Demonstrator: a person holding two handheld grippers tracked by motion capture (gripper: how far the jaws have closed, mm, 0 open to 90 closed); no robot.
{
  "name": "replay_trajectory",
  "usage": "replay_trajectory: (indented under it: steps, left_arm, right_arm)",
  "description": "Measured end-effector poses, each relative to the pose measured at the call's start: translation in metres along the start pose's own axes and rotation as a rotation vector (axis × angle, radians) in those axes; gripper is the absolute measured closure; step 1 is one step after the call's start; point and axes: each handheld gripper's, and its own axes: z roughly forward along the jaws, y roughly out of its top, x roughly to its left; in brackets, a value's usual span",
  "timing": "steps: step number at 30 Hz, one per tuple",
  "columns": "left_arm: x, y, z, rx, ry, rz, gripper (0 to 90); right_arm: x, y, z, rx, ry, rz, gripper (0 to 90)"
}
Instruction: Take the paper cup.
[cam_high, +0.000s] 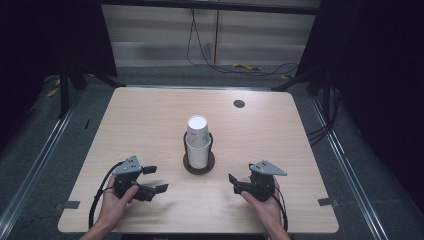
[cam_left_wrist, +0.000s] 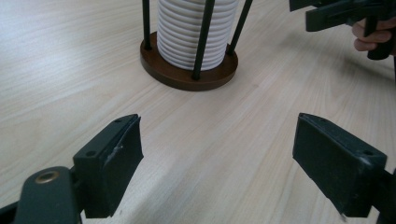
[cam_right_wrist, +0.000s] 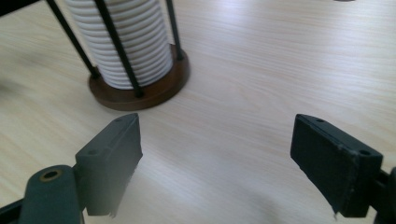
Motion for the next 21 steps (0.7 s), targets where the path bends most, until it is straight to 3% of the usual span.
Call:
replay_trajectory:
  steps: [5,14,21]
  left_arm:
    - [0.002,0.0,-0.001,-0.007,0.006,0.001,15.9]
    - [0.001,0.0,0.001,-0.006,-0.005,-0.012,15.9]
    - [0.0,0.001,0.001,0.002,-0.008,0.008,15.9]
  right_arm:
    - [0.008,0.002,-0.002,-0.02,0.042,-0.021,16.8]
    - [0.008,0.008,-0.005,-0.016,0.082,-0.031,17.0]
    - [0.014,0.016,-0.007,-0.03,0.112,-0.073,17.7]
